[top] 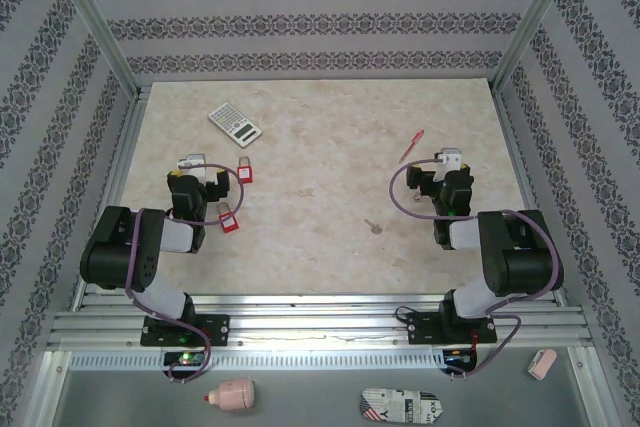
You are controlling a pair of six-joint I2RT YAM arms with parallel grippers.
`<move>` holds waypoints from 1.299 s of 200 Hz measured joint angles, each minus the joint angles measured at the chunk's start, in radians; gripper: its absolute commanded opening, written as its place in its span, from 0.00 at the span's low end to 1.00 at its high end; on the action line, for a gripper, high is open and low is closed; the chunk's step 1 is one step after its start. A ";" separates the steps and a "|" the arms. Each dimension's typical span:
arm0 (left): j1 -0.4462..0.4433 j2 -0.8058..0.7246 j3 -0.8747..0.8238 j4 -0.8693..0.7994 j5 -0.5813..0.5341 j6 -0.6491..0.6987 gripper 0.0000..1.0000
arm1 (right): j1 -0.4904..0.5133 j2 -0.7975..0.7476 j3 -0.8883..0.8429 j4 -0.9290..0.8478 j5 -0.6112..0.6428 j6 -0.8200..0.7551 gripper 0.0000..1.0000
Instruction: Unlock with the key
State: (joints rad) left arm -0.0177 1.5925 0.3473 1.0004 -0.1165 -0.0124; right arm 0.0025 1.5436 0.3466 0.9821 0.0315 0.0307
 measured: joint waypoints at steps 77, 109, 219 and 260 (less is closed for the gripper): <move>0.000 0.000 0.000 0.000 0.000 0.000 0.99 | 0.000 0.000 0.001 0.000 0.000 0.000 0.98; 0.000 0.000 0.000 0.000 0.000 0.000 0.99 | 0.000 0.000 0.001 -0.003 -0.001 0.000 0.98; -0.060 -0.229 0.001 -0.156 -0.066 0.015 0.99 | 0.206 -0.227 -0.010 -0.156 0.168 -0.078 0.98; -0.167 -0.594 0.195 -0.512 -0.085 -0.082 1.00 | 0.363 -0.482 0.321 -0.733 0.214 0.102 0.95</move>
State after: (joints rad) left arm -0.1848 0.9985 0.5419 0.4889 -0.2016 -0.0944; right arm 0.3656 1.0618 0.6678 0.2489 0.2451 0.1326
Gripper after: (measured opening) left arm 0.995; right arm 0.960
